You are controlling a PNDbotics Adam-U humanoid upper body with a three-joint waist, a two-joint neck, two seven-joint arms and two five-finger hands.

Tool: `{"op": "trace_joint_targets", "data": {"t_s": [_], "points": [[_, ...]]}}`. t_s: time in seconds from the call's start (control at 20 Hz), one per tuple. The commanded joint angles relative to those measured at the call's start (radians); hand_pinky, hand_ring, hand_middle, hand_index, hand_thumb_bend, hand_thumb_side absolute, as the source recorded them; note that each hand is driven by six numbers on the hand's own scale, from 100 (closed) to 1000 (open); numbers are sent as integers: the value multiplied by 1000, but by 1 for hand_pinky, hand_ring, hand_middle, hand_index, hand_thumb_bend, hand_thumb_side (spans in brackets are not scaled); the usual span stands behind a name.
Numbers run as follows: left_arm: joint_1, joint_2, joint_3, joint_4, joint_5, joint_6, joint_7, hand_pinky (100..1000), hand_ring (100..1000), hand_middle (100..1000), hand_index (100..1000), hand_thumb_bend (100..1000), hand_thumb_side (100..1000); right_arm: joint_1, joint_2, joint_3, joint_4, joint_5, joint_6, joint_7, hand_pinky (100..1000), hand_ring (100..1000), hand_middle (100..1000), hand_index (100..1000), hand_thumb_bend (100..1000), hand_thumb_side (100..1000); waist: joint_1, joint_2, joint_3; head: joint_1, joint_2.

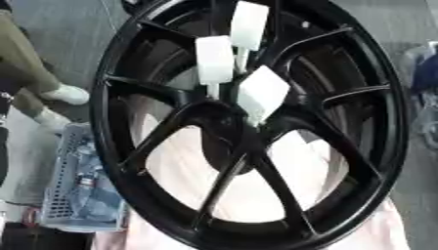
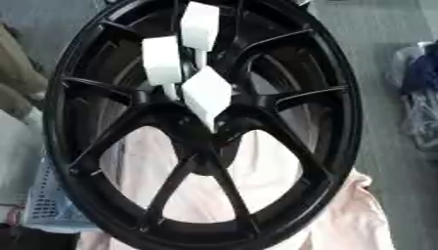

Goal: Pull the pin out of the wheel hub.

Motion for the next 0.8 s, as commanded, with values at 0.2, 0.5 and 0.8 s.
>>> {"op": "trace_joint_targets", "data": {"t_s": [0.2,0.5,0.8], "points": [[-9,6,2,-21,-1,-3,-5,901,706,638,747,100,725,17,27,-22,-7,41,45,9,737,1000,954,915,360,134,1,-14,-1,11,-1],[-11,7,1,-21,4,-5,-6,901,706,637,746,100,722,8,32,-29,-7,25,9,-23,690,988,924,900,282,138,4,-21,-2,10,3],[-12,9,0,-21,9,-7,-7,900,705,635,746,100,717,-29,21,-11,-7,-57,-209,-170,583,881,797,852,100,337,6,-29,3,12,1]]}}
